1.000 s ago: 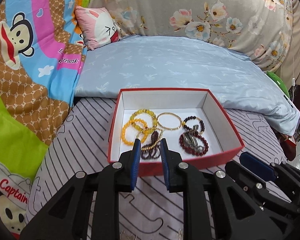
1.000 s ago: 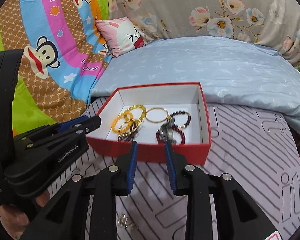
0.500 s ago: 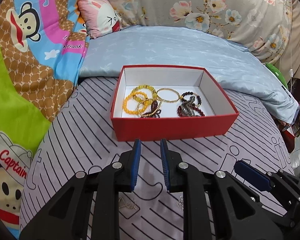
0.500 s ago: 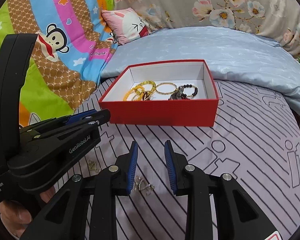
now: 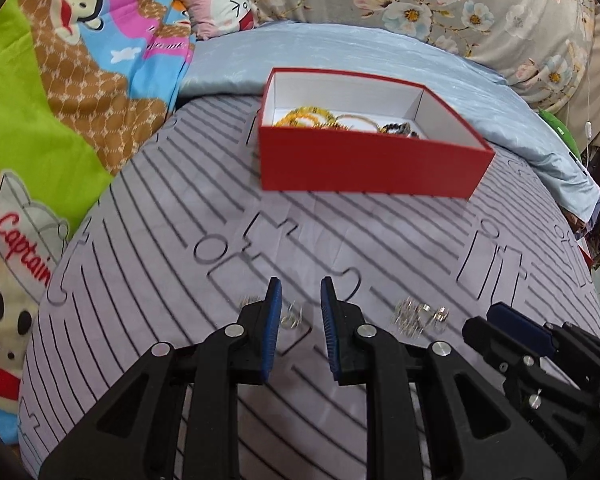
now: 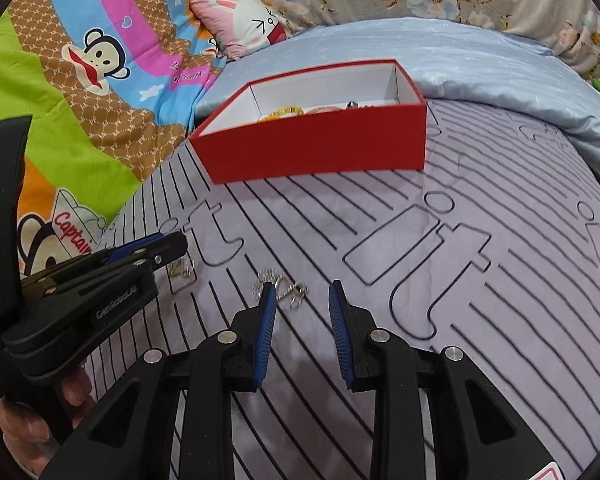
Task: Organize jewelry
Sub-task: 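Withdraw both tools from the box toward the small silver chains, then grasp a silver chain with the right tool while the left tool grasps another silver chain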
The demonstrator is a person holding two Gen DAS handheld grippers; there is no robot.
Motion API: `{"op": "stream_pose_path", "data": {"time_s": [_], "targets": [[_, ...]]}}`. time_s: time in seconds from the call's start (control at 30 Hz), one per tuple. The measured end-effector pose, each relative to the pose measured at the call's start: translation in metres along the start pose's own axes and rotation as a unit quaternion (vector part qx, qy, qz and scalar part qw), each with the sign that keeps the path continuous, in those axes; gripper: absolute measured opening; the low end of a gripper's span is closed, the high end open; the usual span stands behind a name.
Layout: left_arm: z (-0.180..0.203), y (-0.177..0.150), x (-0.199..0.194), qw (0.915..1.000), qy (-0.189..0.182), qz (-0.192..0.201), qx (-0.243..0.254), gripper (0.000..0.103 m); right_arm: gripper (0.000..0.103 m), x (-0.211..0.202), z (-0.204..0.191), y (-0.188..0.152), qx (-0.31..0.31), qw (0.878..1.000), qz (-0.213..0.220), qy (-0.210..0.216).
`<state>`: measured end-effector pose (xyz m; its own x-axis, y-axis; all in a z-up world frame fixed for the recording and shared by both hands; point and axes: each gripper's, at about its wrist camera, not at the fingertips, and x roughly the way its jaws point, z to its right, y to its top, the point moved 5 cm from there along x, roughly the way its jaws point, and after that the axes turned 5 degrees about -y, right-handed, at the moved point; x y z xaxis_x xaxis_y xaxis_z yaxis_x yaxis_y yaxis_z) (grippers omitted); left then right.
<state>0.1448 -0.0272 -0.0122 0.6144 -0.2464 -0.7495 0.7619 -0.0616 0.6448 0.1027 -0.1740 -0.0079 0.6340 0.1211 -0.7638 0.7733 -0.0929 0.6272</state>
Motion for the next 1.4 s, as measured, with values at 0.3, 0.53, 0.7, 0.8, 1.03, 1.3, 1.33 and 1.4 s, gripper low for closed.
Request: {"op": "stream_pose_path", "data": {"time_s": [0.3, 0.53, 0.7, 0.8, 1.03, 1.3, 1.33, 1.4], "targets": [[-0.025, -0.018, -0.013, 0.9990, 0.003, 0.031, -0.031, 0.028, 0.027, 0.014, -0.010, -0.005, -0.010, 1.000, -0.003, -0.006], [-0.038, -0.023, -0.015, 0.9986, 0.009, 0.033, -0.039, 0.033, 0.028, 0.030, -0.015, -0.004, -0.016, 1.000, -0.015, -0.009], [-0.039, -0.026, -0.010, 0.9988, 0.005, 0.023, -0.043, 0.033, 0.019, 0.032, -0.017, -0.003, -0.021, 1.000, -0.013, -0.013], [-0.037, -0.025, -0.007, 0.9990, 0.002, 0.019, -0.039, 0.033, 0.013, 0.032, -0.017, -0.004, -0.021, 1.000, -0.013, -0.012], [-0.033, -0.022, 0.003, 0.9990, -0.003, 0.009, -0.045, 0.033, 0.001, 0.031, -0.014, -0.007, -0.015, 1.000, -0.016, -0.011], [-0.030, -0.020, 0.007, 0.9990, -0.002, 0.008, -0.044, 0.033, 0.011, 0.026, -0.011, -0.006, -0.003, 1.000, -0.013, 0.006], [-0.030, -0.020, 0.007, 0.9990, -0.002, 0.008, -0.044, 0.033, 0.022, 0.026, -0.011, -0.006, -0.005, 1.000, -0.011, 0.004], [-0.031, -0.020, 0.007, 0.9990, -0.003, 0.008, -0.045, 0.033, 0.036, 0.025, -0.014, -0.002, -0.012, 1.000, -0.004, 0.000]]}}
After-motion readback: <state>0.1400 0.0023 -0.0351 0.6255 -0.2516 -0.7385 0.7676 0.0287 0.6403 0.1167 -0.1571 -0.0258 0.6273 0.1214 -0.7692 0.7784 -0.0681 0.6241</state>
